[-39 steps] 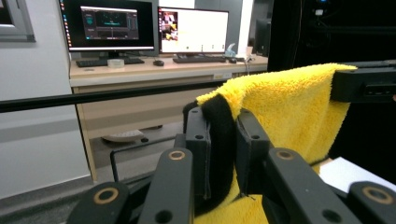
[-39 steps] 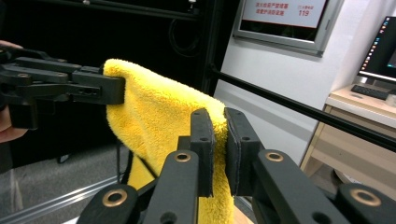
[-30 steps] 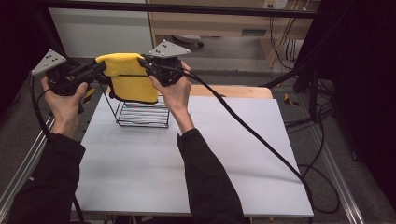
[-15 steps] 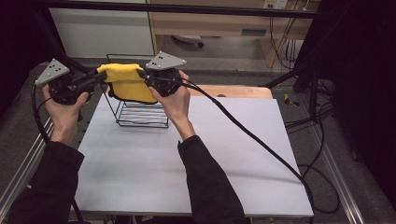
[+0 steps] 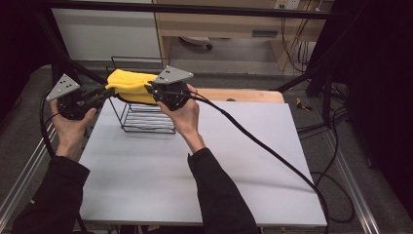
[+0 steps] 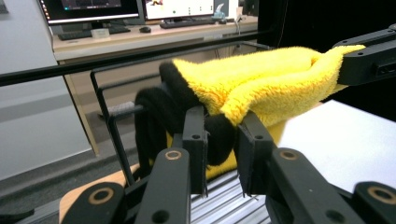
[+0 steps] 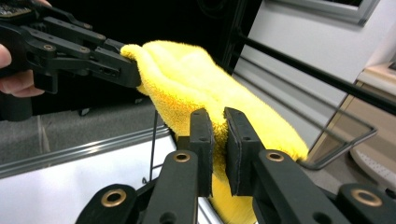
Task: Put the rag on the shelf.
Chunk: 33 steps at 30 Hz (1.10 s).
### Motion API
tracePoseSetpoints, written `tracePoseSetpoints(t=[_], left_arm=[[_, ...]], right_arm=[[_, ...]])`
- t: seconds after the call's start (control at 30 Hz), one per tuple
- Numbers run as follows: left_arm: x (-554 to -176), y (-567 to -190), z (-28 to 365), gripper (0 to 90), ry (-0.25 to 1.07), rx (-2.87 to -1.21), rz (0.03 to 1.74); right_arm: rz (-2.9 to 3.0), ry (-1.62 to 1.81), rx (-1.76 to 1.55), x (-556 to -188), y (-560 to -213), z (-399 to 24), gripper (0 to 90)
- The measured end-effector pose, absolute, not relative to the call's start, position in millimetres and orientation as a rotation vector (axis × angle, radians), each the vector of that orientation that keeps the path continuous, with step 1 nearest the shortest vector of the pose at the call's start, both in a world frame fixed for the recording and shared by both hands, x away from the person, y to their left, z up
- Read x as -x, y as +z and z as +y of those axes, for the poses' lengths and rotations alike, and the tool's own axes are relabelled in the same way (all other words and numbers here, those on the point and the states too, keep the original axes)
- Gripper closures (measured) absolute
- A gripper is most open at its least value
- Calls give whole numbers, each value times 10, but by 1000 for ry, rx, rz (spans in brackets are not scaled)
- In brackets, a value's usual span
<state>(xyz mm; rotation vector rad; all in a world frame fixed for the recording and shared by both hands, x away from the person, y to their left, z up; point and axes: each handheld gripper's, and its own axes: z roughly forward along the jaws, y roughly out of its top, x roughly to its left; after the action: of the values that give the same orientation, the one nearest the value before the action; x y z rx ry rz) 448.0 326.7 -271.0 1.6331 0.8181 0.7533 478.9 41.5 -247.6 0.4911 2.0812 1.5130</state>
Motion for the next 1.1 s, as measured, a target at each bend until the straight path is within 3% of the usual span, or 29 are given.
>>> tracePoseSetpoints(t=[0.3, 0.57, 0.73, 0.93, 1.1], left_arm=[[-4447, -2730, 3284, 703, 718, -1639, 833], [-4340, -2564, 3435, 540, 675, -1614, 895], [-4325, -2461, 3526, 516, 669, -1547, 921], [-4425, -2544, 3352, 532, 611, -1589, 931], [-4461, -2601, 3225, 719, 569, -1634, 970]], right_arm=[[2123, 1497, -499, -4817, -2592, 408, 827], [2138, 1470, -478, -4807, -2645, 424, 825], [2150, 1425, -456, -4802, -2685, 440, 822], [2145, 1428, -446, -4789, -2687, 441, 820], [2162, 1428, -431, -4766, -2701, 422, 809]])
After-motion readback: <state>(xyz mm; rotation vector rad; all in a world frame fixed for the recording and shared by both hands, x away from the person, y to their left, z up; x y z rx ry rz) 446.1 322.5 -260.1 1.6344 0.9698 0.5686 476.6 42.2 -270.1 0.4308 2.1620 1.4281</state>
